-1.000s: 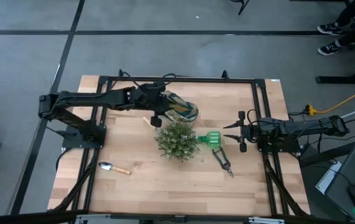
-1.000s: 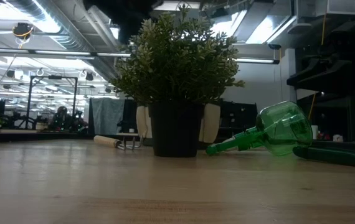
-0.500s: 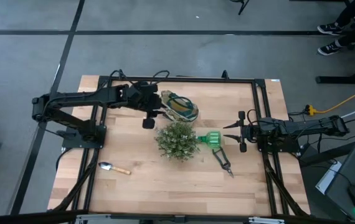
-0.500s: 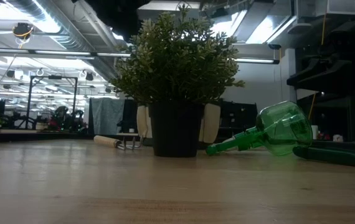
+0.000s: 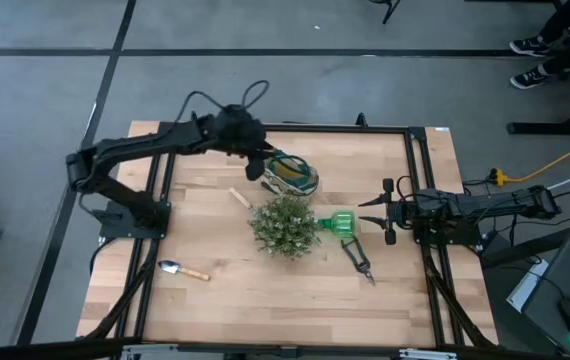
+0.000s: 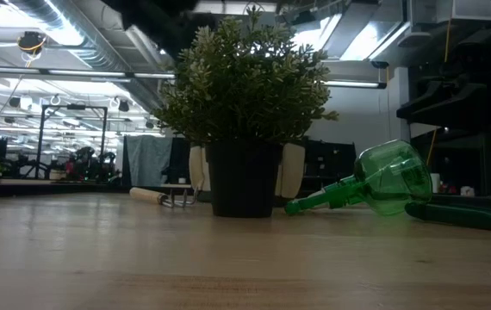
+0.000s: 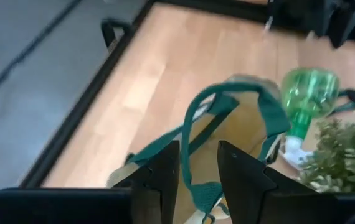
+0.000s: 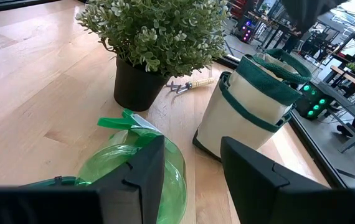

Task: Pick & Place Garden tools in Gardening bag
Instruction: Prepare the green green gardening bag

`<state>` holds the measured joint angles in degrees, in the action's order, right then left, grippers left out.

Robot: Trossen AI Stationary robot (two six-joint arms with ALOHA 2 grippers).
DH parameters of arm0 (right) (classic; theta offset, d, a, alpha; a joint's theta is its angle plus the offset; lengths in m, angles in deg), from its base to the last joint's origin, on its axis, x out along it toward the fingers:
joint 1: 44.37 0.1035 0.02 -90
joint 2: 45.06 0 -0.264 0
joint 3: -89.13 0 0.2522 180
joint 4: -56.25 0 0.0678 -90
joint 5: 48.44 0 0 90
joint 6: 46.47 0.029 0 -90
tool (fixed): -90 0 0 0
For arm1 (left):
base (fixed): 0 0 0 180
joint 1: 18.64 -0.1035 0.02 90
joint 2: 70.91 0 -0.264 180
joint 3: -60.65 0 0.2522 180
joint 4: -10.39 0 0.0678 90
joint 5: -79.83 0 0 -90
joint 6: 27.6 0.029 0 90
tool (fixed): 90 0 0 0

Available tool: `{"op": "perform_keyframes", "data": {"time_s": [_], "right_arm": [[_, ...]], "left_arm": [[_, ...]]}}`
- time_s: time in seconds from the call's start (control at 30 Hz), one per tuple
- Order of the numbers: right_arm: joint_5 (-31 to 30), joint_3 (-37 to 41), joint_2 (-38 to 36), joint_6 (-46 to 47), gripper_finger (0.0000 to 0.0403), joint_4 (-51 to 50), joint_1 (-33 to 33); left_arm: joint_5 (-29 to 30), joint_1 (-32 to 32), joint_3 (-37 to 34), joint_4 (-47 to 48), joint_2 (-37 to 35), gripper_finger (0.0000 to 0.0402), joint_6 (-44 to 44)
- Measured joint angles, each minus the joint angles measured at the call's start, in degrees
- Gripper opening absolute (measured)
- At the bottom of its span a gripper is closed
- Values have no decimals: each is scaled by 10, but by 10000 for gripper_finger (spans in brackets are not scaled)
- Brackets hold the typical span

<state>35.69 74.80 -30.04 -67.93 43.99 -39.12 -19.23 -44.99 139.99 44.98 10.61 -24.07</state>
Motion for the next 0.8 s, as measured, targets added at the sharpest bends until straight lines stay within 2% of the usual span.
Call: {"op": "perform_keyframes", "data": {"time_s": [0.17,0.33,0.6,0.8], "right_arm": [[0,0,0,0,160,0,0],[0,0,0,0,160,0,0],[0,0,0,0,160,0,0],[0,0,0,0,160,0,0]], "left_arm": [[0,5,91,80,84,111,7],[1,5,153,127,137,129,31],[4,5,178,124,179,165,61],[5,6,177,110,197,169,83]]}}
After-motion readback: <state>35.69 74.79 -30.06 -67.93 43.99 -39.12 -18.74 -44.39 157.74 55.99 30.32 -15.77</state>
